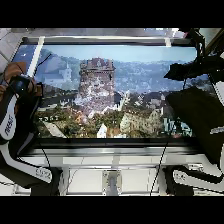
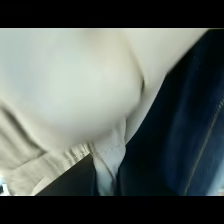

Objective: Fold the clothes and pants, and hang the long-sleeved shirts on hangers.

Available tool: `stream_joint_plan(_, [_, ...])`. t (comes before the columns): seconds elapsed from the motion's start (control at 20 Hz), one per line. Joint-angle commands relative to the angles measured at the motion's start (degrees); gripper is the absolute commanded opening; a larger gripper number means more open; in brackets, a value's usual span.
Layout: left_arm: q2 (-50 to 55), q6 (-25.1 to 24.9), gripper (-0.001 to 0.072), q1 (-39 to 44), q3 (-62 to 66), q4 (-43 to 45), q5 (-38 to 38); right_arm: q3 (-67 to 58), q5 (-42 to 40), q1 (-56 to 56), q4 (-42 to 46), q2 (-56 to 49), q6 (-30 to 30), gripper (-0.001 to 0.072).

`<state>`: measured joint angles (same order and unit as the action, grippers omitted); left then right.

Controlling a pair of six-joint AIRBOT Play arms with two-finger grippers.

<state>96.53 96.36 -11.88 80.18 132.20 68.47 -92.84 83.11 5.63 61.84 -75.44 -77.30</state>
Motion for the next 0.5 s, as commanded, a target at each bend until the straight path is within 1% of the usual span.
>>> stream_joint_plan(0.0, [-8.2,0.0,0.001,4.0,0.0,0.2,-0.3,0.0,3.5,0.0,1.4,0.0,0.1,0.0019])
stream_joint_plan(0.15, [-16.3,0.1,0.0012,8.8,0.0,-1.3,-0.9,0.0,8.1,0.0,5.2,0.0,0.1,0.0019])
stream_joint_plan(0.2, [-17.5,0.0,0.0027,9.7,0.0,-2.7,-1.0,0.0,8.6,0.0,5.7,0.0,0.1,0.0019])
stream_joint_plan(0.25, [-17.8,0.0,0.0159,10.1,0.0,-4.4,-0.5,0.0,8.8,0.0,5.7,0.0,0.1,0.0019])
stream_joint_plan(0.3, [-17.5,0.0,0.0337,10.1,0.0,-7.5,-0.2,0.0,8.8,0.0,5.8,0.0,0.1,0.0019])
stream_joint_plan(0.4, [-16.2,0.0,0.0341,9.8,-0.1,-12.4,-0.4,0.0,8.8,0.0,5.8,0.0,0.2,0.0019])
stream_joint_plan(0.45, [-15.1,0.1,0.0336,9.8,-0.1,-12.9,-0.7,0.0,8.8,0.0,5.8,0.0,0.5,0.002])
